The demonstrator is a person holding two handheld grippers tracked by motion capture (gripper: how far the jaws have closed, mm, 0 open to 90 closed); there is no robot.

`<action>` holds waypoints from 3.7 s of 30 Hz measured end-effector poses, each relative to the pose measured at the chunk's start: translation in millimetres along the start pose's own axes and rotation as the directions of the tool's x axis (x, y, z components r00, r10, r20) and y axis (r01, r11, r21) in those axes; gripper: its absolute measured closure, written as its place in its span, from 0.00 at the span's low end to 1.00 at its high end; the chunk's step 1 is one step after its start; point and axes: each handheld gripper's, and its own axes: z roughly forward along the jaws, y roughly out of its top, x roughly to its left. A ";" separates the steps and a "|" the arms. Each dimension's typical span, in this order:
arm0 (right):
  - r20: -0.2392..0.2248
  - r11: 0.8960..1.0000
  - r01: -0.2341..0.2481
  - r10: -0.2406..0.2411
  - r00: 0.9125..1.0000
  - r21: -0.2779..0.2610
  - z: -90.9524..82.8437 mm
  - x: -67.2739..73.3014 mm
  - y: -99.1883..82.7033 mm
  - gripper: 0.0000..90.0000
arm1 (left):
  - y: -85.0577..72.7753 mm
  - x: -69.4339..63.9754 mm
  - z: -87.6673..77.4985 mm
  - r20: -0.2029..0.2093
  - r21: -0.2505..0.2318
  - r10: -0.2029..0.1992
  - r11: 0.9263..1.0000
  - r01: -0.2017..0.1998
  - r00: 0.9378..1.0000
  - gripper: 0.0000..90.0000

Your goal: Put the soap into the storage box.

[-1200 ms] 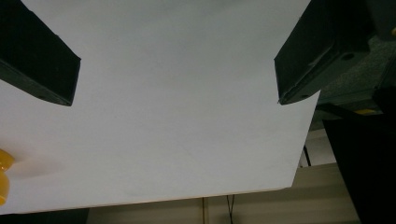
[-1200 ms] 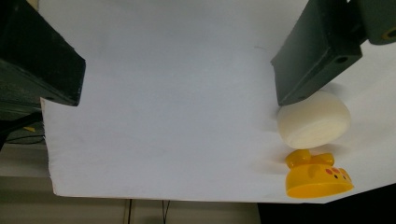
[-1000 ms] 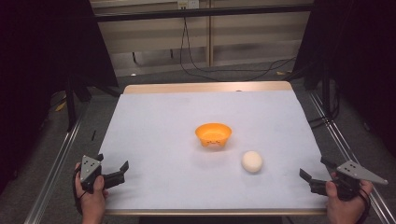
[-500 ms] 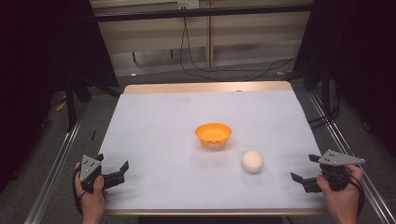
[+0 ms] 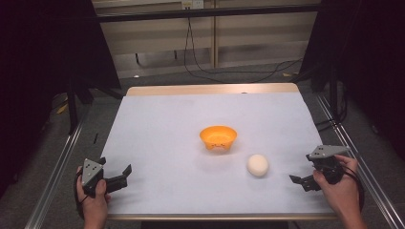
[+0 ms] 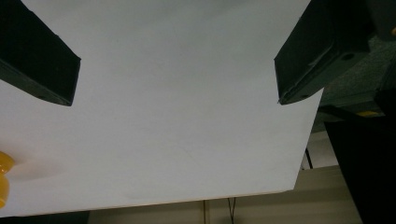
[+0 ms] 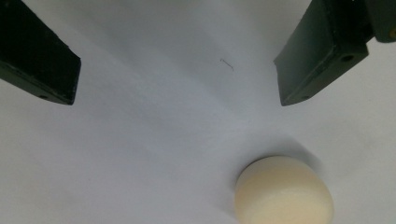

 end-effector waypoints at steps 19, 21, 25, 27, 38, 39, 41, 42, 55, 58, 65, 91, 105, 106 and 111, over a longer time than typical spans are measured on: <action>-0.086 0.993 0.061 -0.052 0.995 0.104 16.9 3.4 27.6 0.00 | 0.2 -0.3 0.0 -0.003 0.003 0.012 1.000 -0.012 1.000 0.00; -0.098 0.991 0.071 -0.060 0.993 0.113 18.7 3.3 29.6 0.00 | 0.2 -0.4 0.0 -0.003 0.004 0.013 1.000 -0.013 1.000 0.00; -0.111 0.989 0.082 -0.069 0.991 0.120 21.2 4.8 34.9 0.00 | 0.1 -0.5 0.2 -0.001 0.003 0.012 1.000 -0.012 1.000 0.00; -0.115 0.988 0.086 -0.071 0.991 0.128 22.4 7.1 39.3 0.00 | 0.1 -0.7 0.2 -0.002 0.003 0.009 1.000 -0.009 1.000 0.00; -0.150 0.980 0.138 -0.116 0.982 0.144 32.9 12.7 54.1 0.00 | 0.0 -0.8 0.3 0.000 0.003 0.008 1.000 -0.008 1.000 0.00; -0.150 0.980 0.138 -0.116 0.982 0.144 32.9 12.7 54.1 0.00 | 0.0 -0.8 0.2 0.000 0.003 0.008 1.000 -0.008 1.000 0.00; -0.161 0.978 0.143 -0.119 0.980 0.151 34.2 14.2 57.7 0.00 | 0.2 -0.3 0.1 -0.001 0.003 0.013 1.000 -0.013 1.000 0.00; -0.160 0.977 0.142 -0.116 0.980 0.159 34.4 15.1 59.4 0.00 | 0.2 -0.2 0.1 -0.002 0.004 0.014 1.000 -0.014 1.000 0.00; -0.197 0.970 0.172 -0.138 0.971 0.170 41.7 23.1 73.9 0.00 | 0.2 -0.3 -0.1 -0.003 0.004 0.014 1.000 -0.014 1.000 0.00; -0.206 0.968 0.183 -0.146 0.967 0.170 44.9 25.1 76.5 0.00 | 0.2 -0.3 0.0 -0.003 0.004 0.013 1.000 -0.013 1.000 0.00; -0.220 0.964 0.194 -0.153 0.963 0.180 54.3 32.1 81.0 0.00 | 0.1 -0.3 0.0 -0.001 0.000 0.009 1.000 -0.009 1.000 0.00; -0.248 0.952 0.224 -0.170 0.954 0.208 72.4 45.6 89.5 0.17 | 0.0 -0.3 -0.1 0.001 -0.002 0.010 1.000 -0.010 1.000 0.00; -0.236 0.942 0.235 -0.178 0.955 0.240 78.0 50.1 91.0 0.24 | 0.0 -0.4 -0.1 -0.001 -0.001 0.011 1.000 -0.011 1.000 0.00; -0.236 0.942 0.236 -0.180 0.955 0.238 78.2 50.0 91.1 0.24 | 0.0 -0.5 -0.1 -0.001 -0.002 0.010 1.000 -0.010 1.000 0.00; -0.234 0.940 0.237 -0.180 0.956 0.245 79.3 50.6 91.4 0.24 | 0.0 -0.5 -0.1 -0.001 -0.001 0.011 1.000 -0.011 1.000 0.00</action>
